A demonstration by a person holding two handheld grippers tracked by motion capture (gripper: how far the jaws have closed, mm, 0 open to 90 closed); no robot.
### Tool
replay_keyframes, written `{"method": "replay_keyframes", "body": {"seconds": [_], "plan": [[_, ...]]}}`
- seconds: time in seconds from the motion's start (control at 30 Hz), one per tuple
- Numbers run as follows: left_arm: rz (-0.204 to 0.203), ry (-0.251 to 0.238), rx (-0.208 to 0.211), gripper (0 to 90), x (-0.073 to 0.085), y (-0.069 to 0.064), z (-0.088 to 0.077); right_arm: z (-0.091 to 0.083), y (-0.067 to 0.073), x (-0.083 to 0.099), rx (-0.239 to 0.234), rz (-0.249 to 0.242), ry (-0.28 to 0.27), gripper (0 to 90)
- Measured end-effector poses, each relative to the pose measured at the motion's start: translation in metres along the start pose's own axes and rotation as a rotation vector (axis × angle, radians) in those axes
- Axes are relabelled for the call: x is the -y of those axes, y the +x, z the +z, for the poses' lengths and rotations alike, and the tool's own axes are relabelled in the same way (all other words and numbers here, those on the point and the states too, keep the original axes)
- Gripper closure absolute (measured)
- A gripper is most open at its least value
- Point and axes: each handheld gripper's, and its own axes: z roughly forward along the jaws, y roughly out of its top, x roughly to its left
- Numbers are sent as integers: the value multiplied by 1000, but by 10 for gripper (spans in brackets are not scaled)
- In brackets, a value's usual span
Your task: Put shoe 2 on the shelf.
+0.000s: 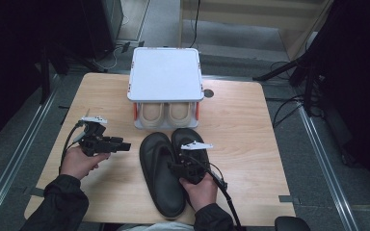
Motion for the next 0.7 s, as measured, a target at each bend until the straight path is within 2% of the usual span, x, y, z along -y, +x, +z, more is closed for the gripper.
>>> {"method": "replay_keyframes", "body": {"seconds": [0.1,0.23,0.3,0.43,0.57,0.7], "plan": [[-8,0,1,433,0,1,1,0,2,1,38,-26,-11,557],[-7,-6,-3,433,0,1,0,0,1,1,37,-15,-12,591],[-9,-4,-3,434,0,1,0,0,0,1,31,4,-6,603],[-7,3,-4,438,0,0,1,-1,-2,1,50,19,-10,710],[-7,4,-3,438,0,0,1,-3,-7,2,30,89,-19,735],[-6,3,-3,439,0,1,1,-5,-9,0,24,111,-6,748]]}}
